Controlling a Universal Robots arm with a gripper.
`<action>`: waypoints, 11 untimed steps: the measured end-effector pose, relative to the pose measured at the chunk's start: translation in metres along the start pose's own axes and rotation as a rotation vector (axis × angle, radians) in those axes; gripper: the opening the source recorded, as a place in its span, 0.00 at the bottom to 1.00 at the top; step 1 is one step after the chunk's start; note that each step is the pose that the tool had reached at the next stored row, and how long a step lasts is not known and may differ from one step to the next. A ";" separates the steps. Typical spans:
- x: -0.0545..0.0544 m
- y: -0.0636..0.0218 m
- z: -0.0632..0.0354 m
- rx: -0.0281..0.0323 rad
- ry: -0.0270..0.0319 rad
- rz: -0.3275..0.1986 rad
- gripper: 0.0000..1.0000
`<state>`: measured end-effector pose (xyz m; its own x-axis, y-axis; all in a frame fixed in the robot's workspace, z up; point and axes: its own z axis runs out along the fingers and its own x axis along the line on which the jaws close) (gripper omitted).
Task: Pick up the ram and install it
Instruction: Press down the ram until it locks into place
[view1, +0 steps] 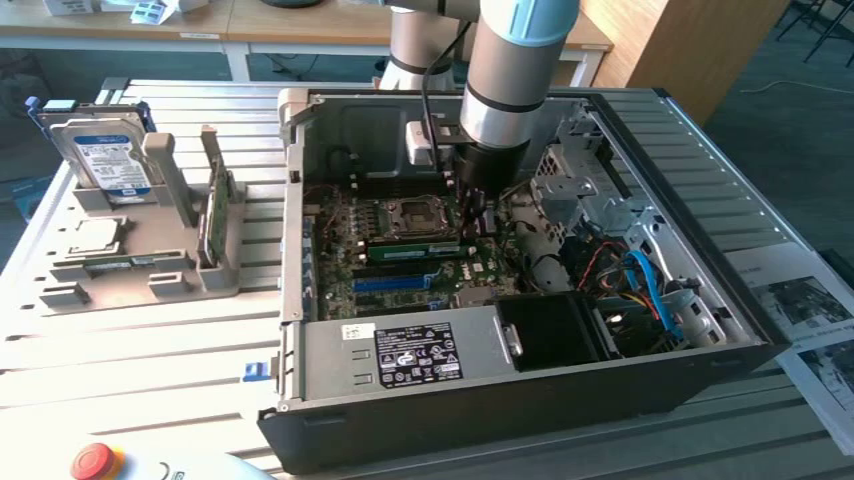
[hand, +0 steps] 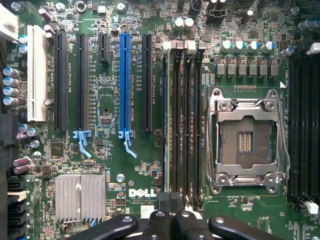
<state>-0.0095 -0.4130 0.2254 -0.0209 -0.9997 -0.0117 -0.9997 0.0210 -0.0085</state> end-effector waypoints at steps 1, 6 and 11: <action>0.000 0.0000 -0.0001 0.0001 -0.0003 0.000 0.10; 0.000 0.0000 -0.0012 0.0001 -0.0002 0.000 0.10; 0.000 0.0000 -0.0015 0.0000 -0.0001 0.000 0.10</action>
<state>-0.0095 -0.4130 0.2269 -0.0209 -0.9997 -0.0118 -0.9997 0.0210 -0.0085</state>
